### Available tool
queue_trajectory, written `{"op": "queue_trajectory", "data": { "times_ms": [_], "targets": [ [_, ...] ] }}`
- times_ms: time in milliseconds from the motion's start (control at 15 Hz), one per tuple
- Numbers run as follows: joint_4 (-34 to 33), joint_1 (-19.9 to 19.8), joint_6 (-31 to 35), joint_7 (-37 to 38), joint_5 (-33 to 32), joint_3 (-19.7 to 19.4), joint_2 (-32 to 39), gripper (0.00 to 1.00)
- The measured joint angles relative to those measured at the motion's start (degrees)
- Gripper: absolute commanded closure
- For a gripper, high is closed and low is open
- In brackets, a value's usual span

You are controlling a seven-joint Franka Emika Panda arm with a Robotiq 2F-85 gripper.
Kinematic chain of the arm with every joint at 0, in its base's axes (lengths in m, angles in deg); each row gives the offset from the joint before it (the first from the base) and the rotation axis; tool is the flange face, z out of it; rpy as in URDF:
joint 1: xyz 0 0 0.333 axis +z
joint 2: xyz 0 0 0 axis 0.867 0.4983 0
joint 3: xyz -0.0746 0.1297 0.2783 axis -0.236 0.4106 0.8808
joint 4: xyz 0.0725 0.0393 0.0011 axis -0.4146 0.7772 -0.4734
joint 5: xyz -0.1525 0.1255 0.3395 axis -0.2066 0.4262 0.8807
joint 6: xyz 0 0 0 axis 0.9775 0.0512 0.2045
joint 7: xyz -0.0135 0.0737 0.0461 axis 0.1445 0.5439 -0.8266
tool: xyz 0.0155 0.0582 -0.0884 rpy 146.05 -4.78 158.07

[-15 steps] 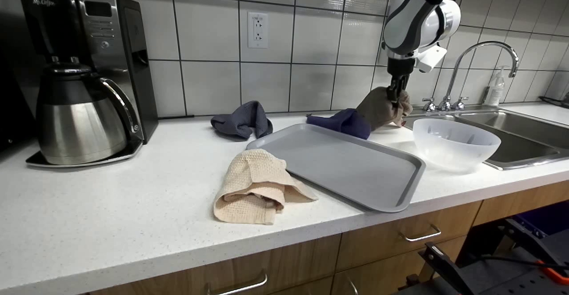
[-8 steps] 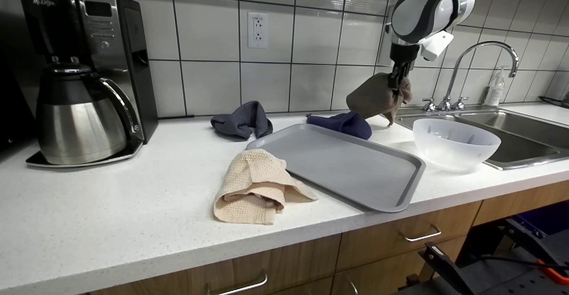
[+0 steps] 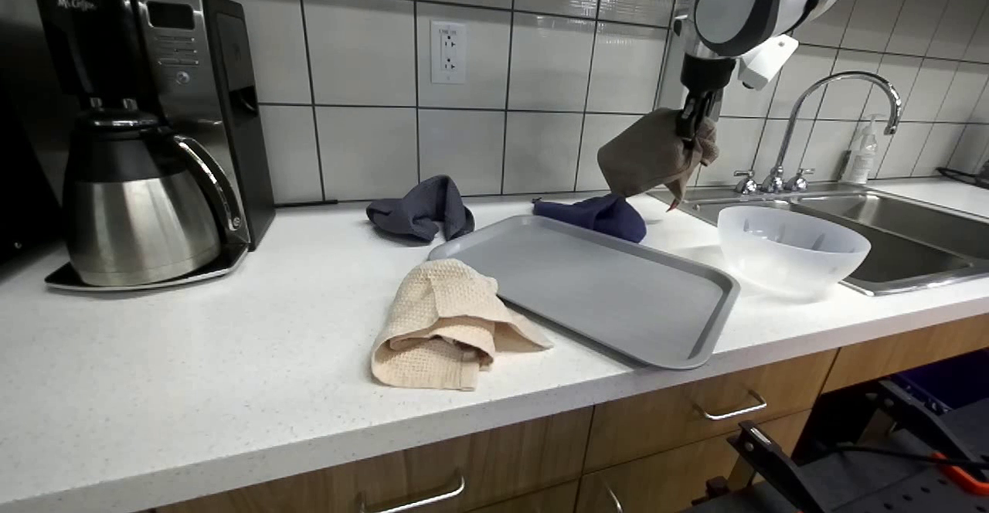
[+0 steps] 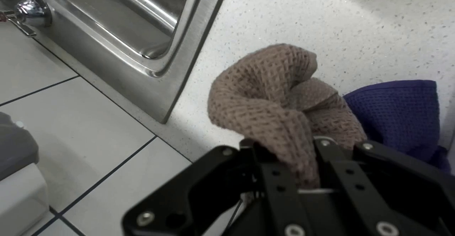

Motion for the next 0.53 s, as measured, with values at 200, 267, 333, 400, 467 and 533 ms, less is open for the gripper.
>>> {"op": "queue_trajectory", "data": {
  "times_ms": [200, 267, 333, 400, 467, 533],
  "targets": [
    [2.3, 0.8, 0.0, 0.8, -1.3, 0.0, -2.1, 0.96],
    [3.1, 1.2, 0.0, 0.9, -1.8, 0.0, -2.8, 0.96],
    [3.9, 1.5, 0.0, 1.1, -2.4, 0.0, -3.5, 0.96],
    [4.7, 2.0, 0.0, 1.3, -3.0, 0.0, -4.3, 0.96],
    [5.6, 2.4, 0.0, 1.5, -3.6, 0.1, -5.1, 0.96],
    [6.4, 2.8, 0.0, 1.8, -4.5, 0.1, -6.0, 0.96]
  ]
}}
